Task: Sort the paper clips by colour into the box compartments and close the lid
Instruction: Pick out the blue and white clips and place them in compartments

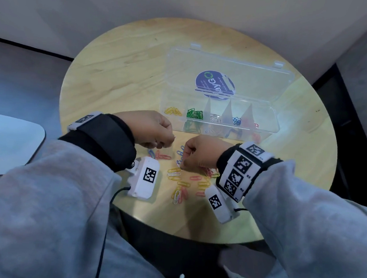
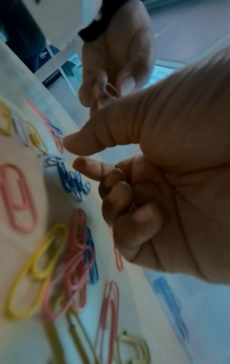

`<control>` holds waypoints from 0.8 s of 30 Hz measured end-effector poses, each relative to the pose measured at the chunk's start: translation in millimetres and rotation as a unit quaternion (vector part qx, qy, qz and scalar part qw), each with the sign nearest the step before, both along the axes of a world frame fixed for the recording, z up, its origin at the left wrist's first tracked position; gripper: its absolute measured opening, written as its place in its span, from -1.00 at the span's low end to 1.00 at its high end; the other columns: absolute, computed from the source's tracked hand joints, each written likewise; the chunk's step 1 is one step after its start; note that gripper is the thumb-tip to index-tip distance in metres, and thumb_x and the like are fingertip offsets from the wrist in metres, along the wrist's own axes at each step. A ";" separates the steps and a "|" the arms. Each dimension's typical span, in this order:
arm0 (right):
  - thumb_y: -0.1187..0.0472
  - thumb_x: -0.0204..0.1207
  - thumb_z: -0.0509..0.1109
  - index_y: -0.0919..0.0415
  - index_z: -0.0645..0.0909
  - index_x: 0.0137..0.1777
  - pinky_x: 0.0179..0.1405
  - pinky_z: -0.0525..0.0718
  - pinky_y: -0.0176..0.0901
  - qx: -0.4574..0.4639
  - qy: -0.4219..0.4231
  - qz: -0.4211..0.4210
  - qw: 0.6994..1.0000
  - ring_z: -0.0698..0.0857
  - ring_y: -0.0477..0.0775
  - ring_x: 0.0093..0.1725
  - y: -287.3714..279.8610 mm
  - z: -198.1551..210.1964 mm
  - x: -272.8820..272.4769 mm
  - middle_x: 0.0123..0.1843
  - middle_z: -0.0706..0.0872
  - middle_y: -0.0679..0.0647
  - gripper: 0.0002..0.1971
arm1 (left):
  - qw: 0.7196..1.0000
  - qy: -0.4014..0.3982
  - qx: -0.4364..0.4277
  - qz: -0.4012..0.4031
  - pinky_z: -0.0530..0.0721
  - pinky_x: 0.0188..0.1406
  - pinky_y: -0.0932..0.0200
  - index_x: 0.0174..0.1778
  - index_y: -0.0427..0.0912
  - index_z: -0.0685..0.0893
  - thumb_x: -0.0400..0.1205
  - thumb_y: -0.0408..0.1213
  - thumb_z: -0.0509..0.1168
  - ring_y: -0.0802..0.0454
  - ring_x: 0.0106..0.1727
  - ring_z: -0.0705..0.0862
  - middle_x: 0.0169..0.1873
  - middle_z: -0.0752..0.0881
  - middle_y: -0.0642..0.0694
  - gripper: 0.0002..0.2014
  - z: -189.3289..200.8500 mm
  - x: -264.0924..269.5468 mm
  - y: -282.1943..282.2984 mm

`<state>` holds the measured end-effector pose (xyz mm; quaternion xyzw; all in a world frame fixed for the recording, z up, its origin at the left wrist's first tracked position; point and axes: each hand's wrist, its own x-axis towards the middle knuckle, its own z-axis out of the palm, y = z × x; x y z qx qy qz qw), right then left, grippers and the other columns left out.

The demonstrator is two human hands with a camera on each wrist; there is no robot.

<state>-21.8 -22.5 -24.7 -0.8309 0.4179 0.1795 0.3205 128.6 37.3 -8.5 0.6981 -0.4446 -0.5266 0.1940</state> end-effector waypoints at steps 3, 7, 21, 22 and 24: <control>0.12 0.42 0.44 0.06 0.48 -0.36 -0.15 0.62 -0.14 -0.032 0.023 0.026 0.999 0.58 0.03 -0.24 4.8 -5.1 5.8 -0.39 0.56 -0.06 -0.79 | 0.999 0.034 -0.029 0.018 0.41 -0.61 0.39 -0.50 -0.18 0.45 0.44 -0.54 0.39 0.09 -0.59 0.46 -0.63 0.59 -0.06 -0.70 1.6 2.5 0.6; 0.20 0.40 0.39 0.06 0.44 -0.44 -0.14 0.65 -0.12 -0.056 0.027 0.025 0.998 0.61 0.08 -0.22 7.4 -9.1 9.7 -0.36 0.61 -0.02 -0.76 | 0.994 0.093 -0.046 0.047 0.40 -0.71 0.46 -0.37 -0.17 0.52 0.44 -0.63 0.34 0.19 -0.66 0.52 -0.61 0.60 -0.03 -0.74 5.2 3.8 3.2; 0.31 0.30 0.39 0.09 0.58 -0.42 -0.40 0.55 -0.22 0.043 -0.017 -0.055 0.997 0.51 0.04 -0.53 -2.8 -7.8 -10.3 -0.49 0.60 0.05 -0.87 | 0.943 0.297 0.018 0.150 0.47 -0.66 0.46 -0.13 -0.21 0.65 0.60 -0.52 -0.07 0.18 -0.61 0.53 -0.54 0.55 -0.01 -0.64 1.4 1.8 -1.1; 0.30 0.29 0.39 0.10 0.59 -0.41 -0.39 0.56 -0.19 0.050 -0.024 -0.061 0.997 0.51 0.06 -0.54 -4.2 -7.7 -12.4 -0.50 0.61 0.06 -0.88 | 0.940 0.305 0.016 0.150 0.47 -0.68 0.45 -0.16 -0.22 0.64 0.60 -0.51 -0.06 0.18 -0.63 0.53 -0.55 0.56 -0.02 -0.66 1.6 0.7 -1.3; 0.29 0.27 0.39 0.10 0.60 -0.40 -0.36 0.58 -0.16 0.055 -0.035 -0.069 0.995 0.53 0.09 -0.50 -6.4 -7.1 -14.9 -0.48 0.64 0.09 -0.91 | 0.941 0.303 0.013 0.151 0.46 -0.72 0.45 -0.25 -0.22 0.60 0.59 -0.45 0.03 0.16 -0.65 0.53 -0.56 0.58 -0.04 -0.75 2.0 -2.0 -0.7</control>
